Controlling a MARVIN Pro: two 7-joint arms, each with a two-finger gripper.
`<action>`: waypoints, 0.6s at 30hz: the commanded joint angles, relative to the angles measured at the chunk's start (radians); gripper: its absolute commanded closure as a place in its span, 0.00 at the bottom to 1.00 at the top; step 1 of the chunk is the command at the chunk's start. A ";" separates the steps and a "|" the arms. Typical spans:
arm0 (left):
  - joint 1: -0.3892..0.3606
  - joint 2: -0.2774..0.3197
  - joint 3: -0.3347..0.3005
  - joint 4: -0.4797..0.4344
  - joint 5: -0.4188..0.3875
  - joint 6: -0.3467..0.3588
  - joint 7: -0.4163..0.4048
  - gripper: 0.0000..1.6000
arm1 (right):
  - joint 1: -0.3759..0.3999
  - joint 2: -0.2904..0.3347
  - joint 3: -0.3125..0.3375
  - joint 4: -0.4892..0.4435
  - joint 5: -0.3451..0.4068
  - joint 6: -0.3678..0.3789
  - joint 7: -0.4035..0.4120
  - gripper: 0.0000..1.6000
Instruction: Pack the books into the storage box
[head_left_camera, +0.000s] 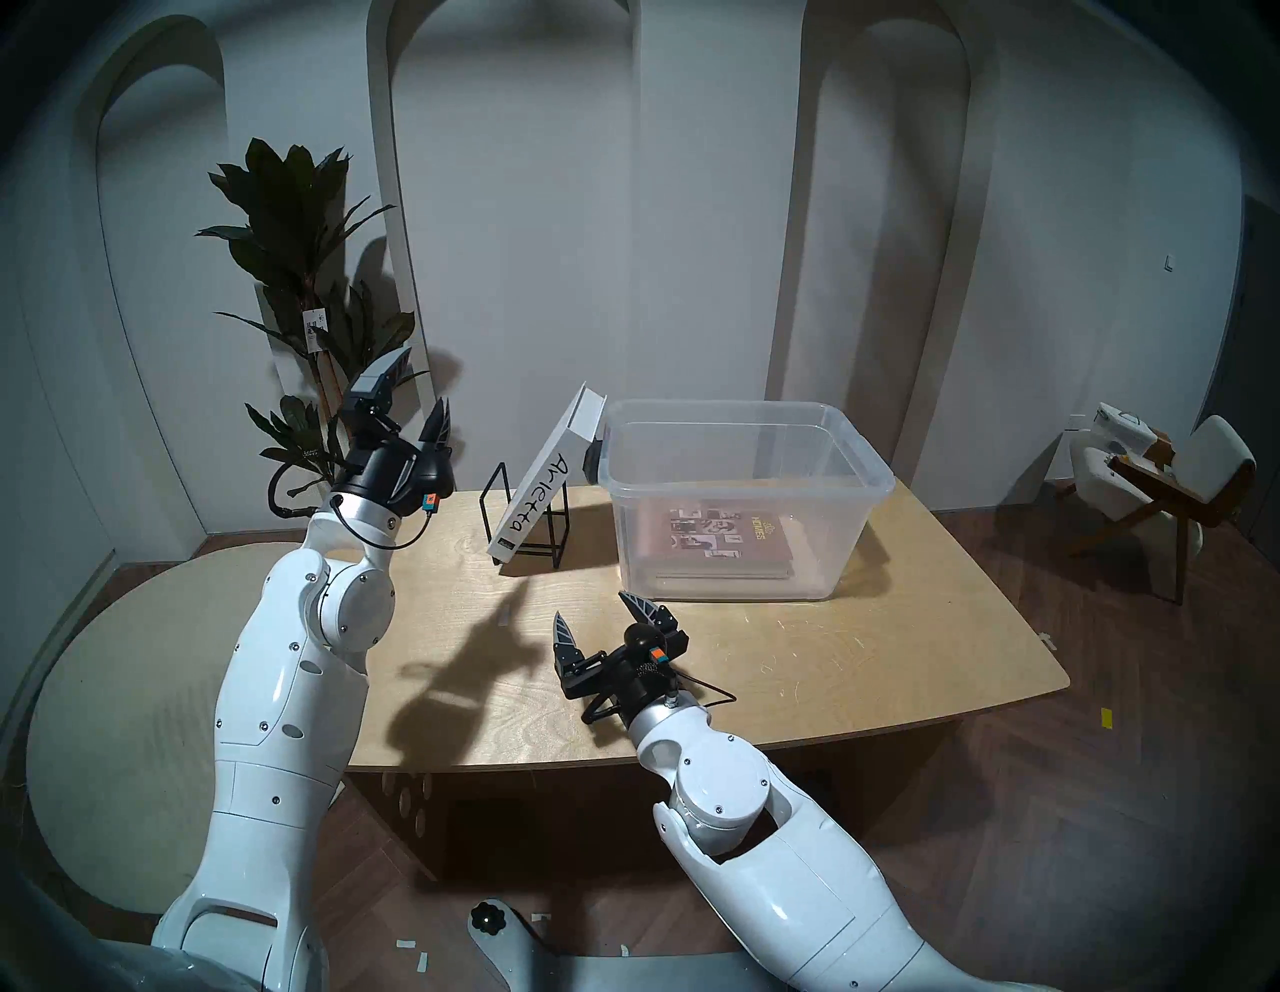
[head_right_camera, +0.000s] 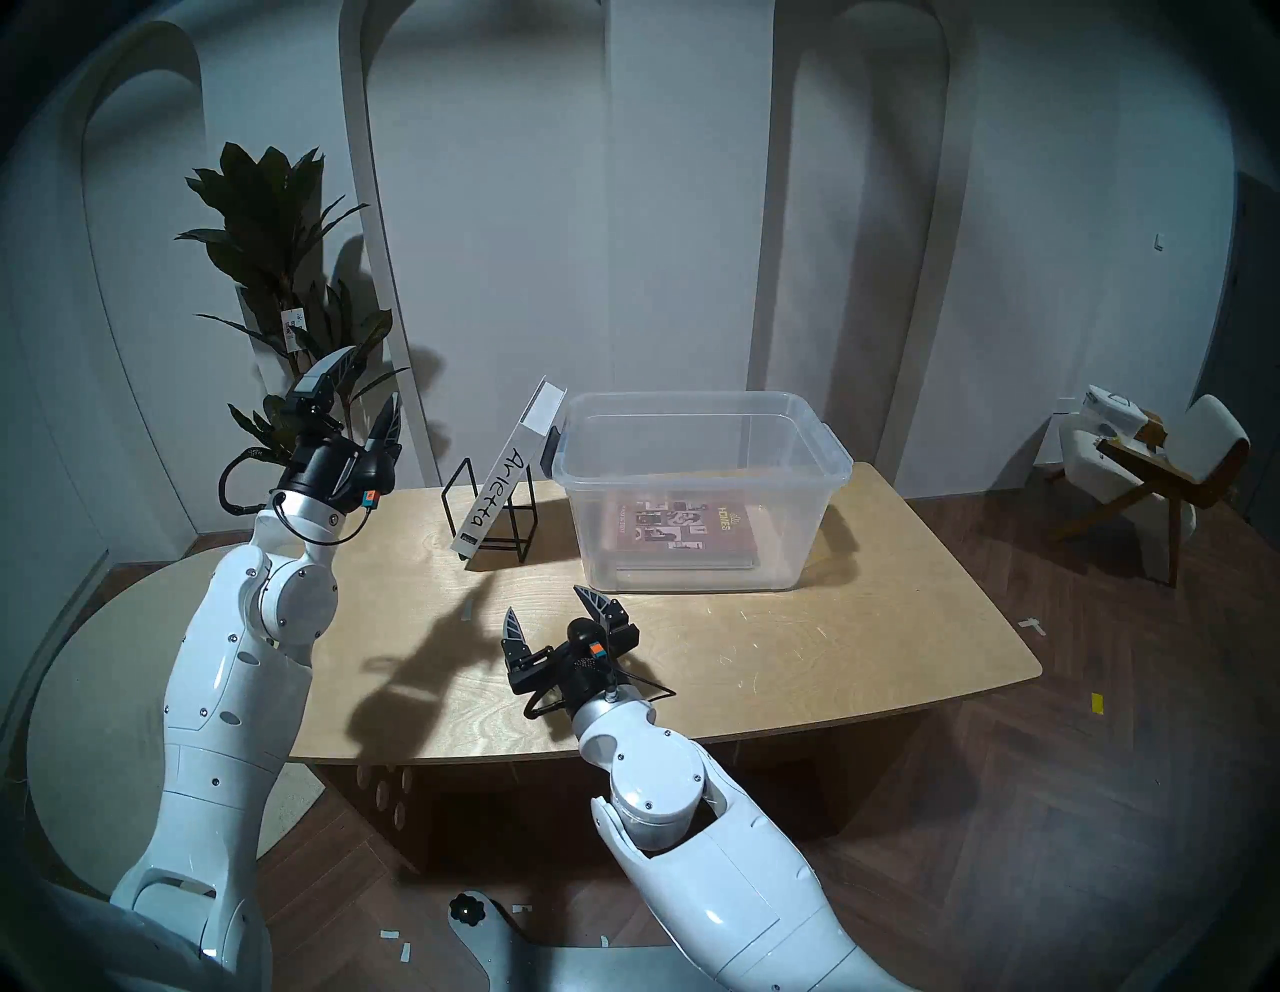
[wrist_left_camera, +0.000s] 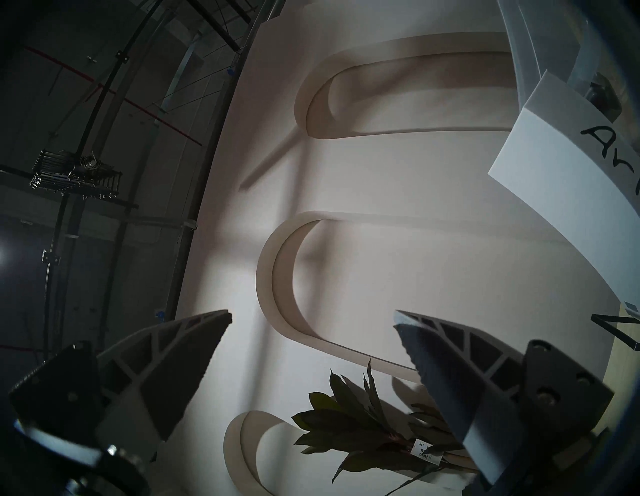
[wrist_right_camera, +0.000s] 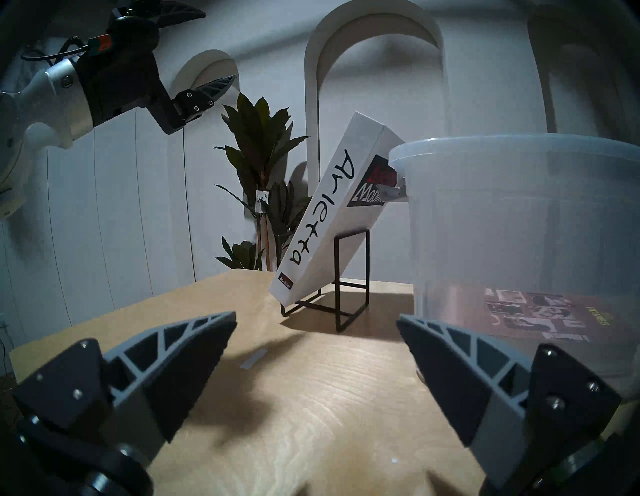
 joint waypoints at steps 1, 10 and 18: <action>0.013 -0.019 -0.012 -0.054 -0.004 0.022 0.021 0.00 | 0.119 -0.058 -0.042 0.032 0.070 0.000 -0.041 0.00; 0.038 -0.035 -0.020 -0.079 -0.009 0.045 0.031 0.00 | 0.199 -0.108 -0.063 0.117 0.168 0.011 -0.098 0.00; 0.059 -0.050 -0.027 -0.103 -0.012 0.068 0.040 0.00 | 0.279 -0.160 -0.082 0.203 0.255 0.016 -0.152 0.00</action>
